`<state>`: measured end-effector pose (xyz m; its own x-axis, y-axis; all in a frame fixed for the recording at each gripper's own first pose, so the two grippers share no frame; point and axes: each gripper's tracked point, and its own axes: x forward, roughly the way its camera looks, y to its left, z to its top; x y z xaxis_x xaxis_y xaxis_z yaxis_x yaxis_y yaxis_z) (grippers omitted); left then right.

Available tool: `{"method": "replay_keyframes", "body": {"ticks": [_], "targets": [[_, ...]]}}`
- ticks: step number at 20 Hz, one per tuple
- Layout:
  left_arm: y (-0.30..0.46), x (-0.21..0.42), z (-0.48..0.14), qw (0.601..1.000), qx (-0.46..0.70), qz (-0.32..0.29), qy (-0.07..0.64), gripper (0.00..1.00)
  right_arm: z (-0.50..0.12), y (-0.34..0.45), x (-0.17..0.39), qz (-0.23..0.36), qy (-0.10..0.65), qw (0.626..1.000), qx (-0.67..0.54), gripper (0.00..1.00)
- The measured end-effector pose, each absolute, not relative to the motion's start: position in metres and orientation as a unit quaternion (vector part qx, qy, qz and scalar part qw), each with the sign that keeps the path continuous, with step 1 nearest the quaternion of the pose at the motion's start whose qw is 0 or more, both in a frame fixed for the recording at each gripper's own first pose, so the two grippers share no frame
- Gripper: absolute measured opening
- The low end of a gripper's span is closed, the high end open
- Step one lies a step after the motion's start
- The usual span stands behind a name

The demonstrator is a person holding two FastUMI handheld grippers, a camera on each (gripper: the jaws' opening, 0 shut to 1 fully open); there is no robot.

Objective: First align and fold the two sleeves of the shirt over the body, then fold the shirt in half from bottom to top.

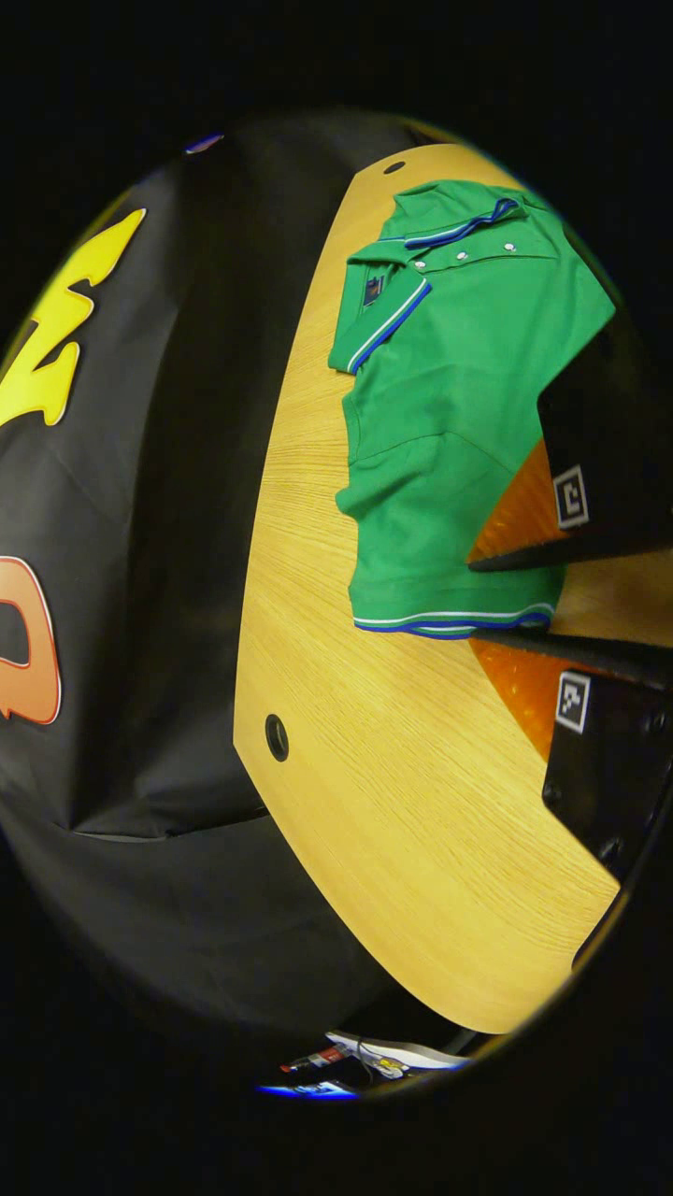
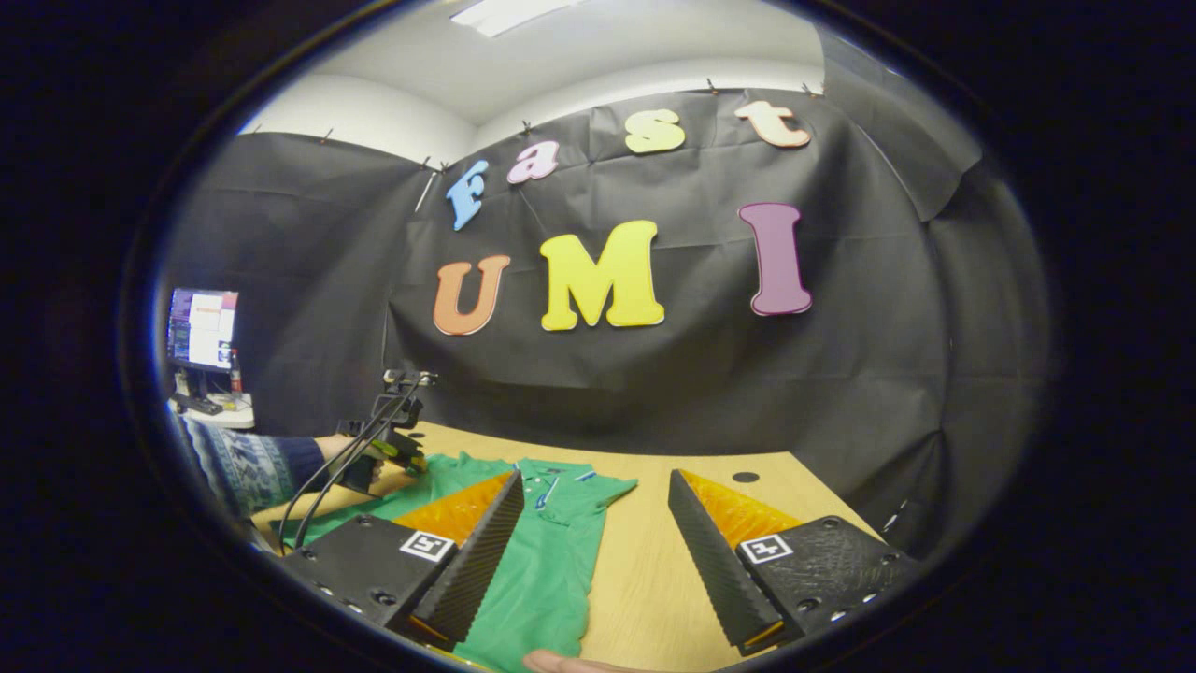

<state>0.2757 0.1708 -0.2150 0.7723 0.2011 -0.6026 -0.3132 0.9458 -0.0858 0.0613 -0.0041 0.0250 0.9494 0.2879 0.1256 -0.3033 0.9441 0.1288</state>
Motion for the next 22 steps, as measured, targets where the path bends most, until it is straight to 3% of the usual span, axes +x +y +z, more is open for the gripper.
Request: {"method": "replay_keyframes", "body": {"ticks": [1, 3, 5, 14, 22], "targets": [[0.171, 0.277, -0.215, 0.939, -0.103, 0.145, 0.296, 0.27, 0.024, -0.004, 0.062, 0.15, -0.052, 0.985, 0.073, 0.95], [0.17, 0.277, -0.209, 0.943, -0.116, 0.145, 0.276, 0.15, 0.023, -0.002, 0.063, 0.148, -0.051, 0.985, 0.067, 0.95], [0.172, 0.277, -0.205, 0.947, -0.107, 0.147, 0.265, 0.12, 0.023, 0.002, 0.061, 0.151, -0.054, 0.985, 0.064, 0.95], [0.156, 0.288, -0.145, 0.963, 0.006, 0.13, 0.236, 0.12, 0.011, 0.011, 0.066, 0.158, -0.043, 0.985, 0.056, 0.95], [0.075, 0.3, -0.142, 0.958, 0.112, 0.076, 0.254, 0.12, 0.0, 0.018, 0.074, 0.154, -0.029, 0.987, 0.036, 0.96]]}}
